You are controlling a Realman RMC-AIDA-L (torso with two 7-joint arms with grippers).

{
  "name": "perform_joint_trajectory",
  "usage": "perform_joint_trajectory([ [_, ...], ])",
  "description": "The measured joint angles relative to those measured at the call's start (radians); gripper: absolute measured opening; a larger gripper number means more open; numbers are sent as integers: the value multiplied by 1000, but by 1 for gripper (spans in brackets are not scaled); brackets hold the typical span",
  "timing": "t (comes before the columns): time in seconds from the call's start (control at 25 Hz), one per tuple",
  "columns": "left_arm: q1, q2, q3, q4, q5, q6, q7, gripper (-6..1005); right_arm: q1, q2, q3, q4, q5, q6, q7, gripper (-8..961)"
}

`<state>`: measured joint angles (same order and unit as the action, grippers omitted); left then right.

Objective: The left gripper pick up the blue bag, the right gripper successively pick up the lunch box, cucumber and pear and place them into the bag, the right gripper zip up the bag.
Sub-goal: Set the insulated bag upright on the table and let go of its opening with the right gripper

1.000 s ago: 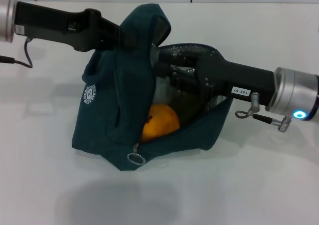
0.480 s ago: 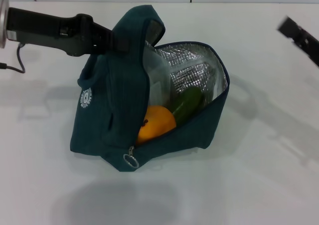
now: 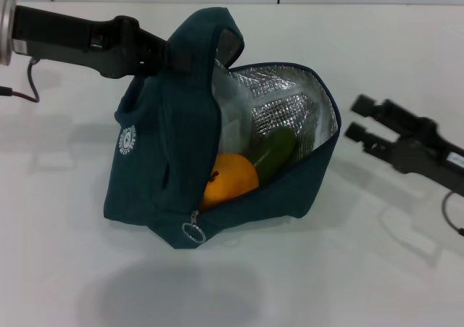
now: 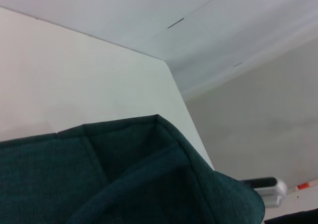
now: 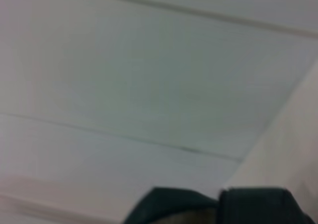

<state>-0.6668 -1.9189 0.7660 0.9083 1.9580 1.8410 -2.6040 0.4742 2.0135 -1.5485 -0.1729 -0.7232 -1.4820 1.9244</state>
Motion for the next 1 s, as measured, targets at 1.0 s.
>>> perform_joint_trajectory([
  [1.0, -2, 0, 6, -6, 0, 4, 16, 41, 72, -1, -136, -71, -12, 67, -3, 489],
])
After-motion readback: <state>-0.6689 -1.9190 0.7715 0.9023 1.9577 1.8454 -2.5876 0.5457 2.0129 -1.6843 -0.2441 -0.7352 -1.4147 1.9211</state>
